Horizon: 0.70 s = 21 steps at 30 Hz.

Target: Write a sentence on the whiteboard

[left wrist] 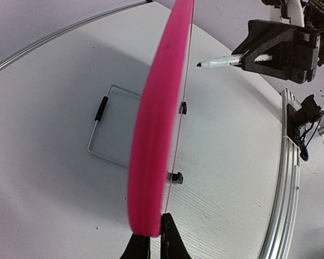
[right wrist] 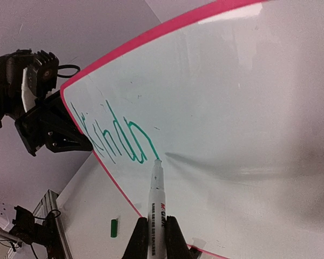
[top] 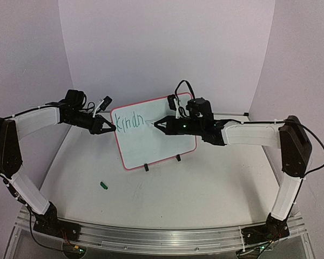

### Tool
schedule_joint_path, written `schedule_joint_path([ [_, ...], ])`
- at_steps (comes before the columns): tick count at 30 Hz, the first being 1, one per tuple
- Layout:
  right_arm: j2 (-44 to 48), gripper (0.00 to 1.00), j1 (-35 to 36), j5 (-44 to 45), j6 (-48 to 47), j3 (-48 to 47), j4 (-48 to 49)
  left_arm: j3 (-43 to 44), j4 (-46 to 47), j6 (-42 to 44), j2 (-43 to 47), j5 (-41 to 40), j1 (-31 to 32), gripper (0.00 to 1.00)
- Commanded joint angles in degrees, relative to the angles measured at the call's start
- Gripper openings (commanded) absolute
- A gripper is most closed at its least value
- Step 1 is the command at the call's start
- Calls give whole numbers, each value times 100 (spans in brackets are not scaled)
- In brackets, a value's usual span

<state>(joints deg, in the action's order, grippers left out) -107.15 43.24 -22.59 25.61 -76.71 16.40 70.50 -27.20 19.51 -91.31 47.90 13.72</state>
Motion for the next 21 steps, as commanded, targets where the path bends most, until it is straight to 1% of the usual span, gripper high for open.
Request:
schedule_joint_path([
  [1,530,0,-36,-10,-5,45,188,104,-261,175,-20,-334,18,0],
  [16,-50,0,-101,-174,43,-456,188,96,-262,179,-19,-343,17,0],
  [21,-115,0,-128,-135,73,-497,188,96,-260,180,-17,-343,18,0],
])
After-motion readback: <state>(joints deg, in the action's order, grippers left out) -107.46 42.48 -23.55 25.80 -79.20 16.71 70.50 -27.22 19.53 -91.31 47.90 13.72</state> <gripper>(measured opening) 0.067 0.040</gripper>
